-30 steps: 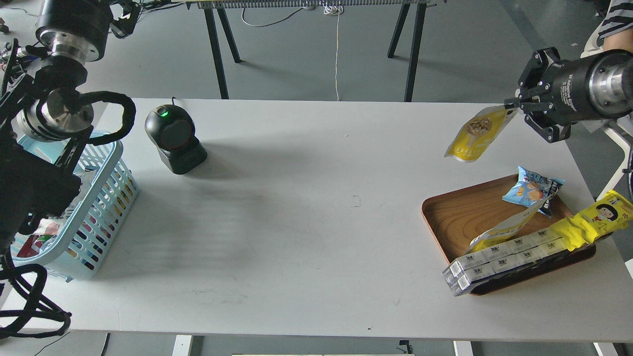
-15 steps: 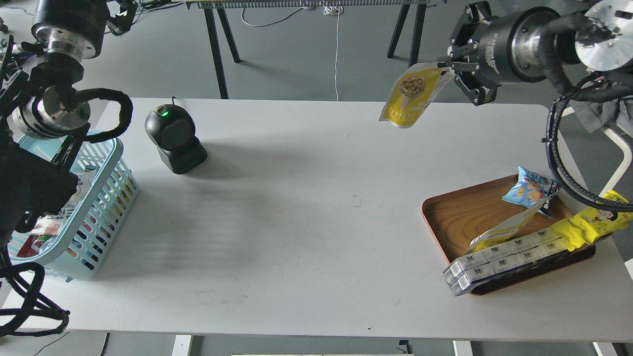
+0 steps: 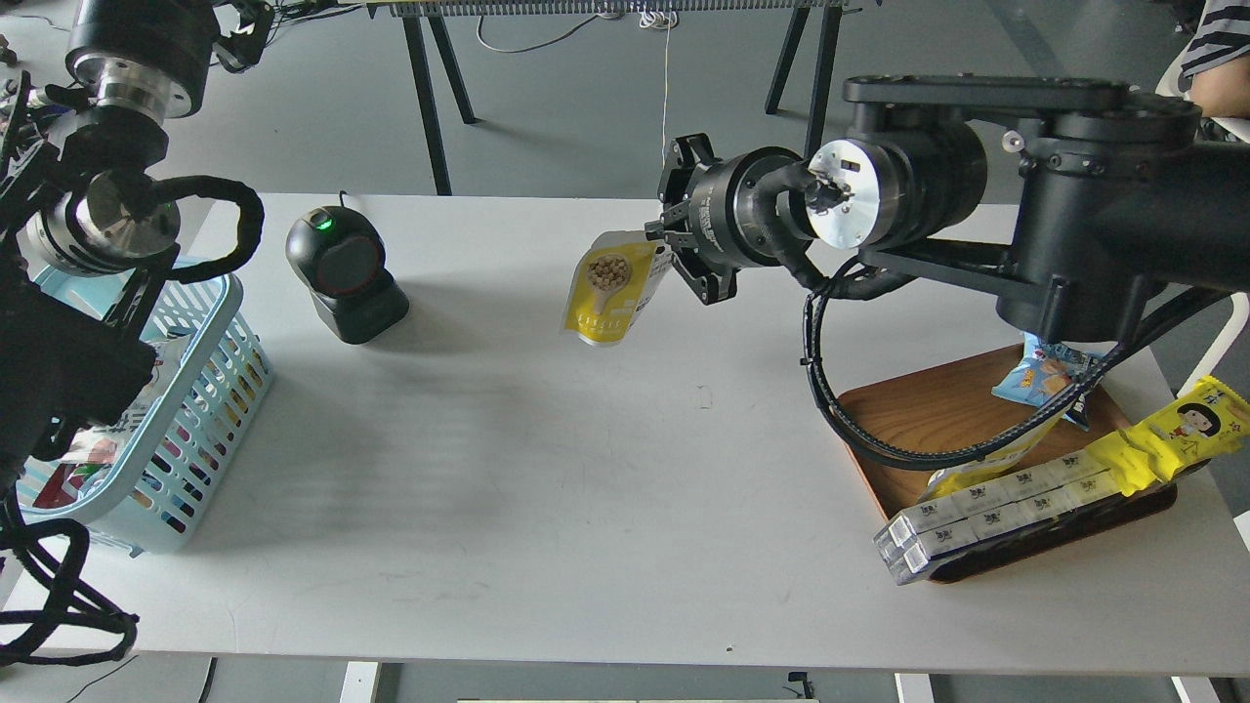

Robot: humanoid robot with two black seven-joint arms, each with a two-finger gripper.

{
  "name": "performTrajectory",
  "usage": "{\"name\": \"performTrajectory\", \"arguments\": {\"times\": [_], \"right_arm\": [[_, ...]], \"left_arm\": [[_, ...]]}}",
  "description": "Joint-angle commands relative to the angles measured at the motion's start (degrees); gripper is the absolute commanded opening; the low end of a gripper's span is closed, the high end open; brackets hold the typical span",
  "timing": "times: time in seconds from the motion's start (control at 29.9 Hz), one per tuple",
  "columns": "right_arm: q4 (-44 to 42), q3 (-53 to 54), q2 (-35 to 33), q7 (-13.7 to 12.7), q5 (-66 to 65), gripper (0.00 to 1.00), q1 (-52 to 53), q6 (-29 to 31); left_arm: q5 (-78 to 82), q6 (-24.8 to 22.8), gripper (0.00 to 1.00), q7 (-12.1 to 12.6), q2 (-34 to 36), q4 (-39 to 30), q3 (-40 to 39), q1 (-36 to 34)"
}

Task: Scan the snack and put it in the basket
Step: 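Carry the packet toward the scanner and set it on the table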

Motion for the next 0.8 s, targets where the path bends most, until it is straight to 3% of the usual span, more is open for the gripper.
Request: {"name": "performTrajectory", "arguments": {"times": [0.0, 0.27, 0.53, 0.63, 0.73, 0.77], "right_arm": [[-2.2, 0.0, 5.1, 0.0, -0.1, 0.0, -1.5, -0.3], [-6.6, -0.1, 14.1, 0.0, -1.6, 0.0, -3.7, -2.1], [-7.7, -0.7, 15.2, -0.2, -2.3, 0.01, -4.3, -2.1], [-8.0, -0.7, 15.2, -0.2, -2.3, 0.1, -4.3, -2.1], [-8.3, -0.7, 15.2, -0.2, -2.9, 0.33, -4.3, -2.1], [-8.3, -0.7, 15.2, -0.1, -3.1, 0.46, -4.3, -2.1]], "left_arm": [[0.0, 0.1, 1.0, -0.2, 0.0, 0.0, -0.1, 0.0], [0.0, 0.0, 1.0, -0.2, 0.2, 0.0, -0.4, -0.1], [0.0, -0.1, 1.0, -0.2, 0.3, 0.0, -0.4, 0.1], [0.0, -0.2, 1.0, -0.2, 0.4, 0.0, -0.4, 0.1], [0.0, -0.2, 1.0, -0.2, 0.6, 0.0, -0.4, 0.1], [0.0, -0.2, 1.0, -0.2, 0.6, 0.0, -0.4, 0.1]]}}
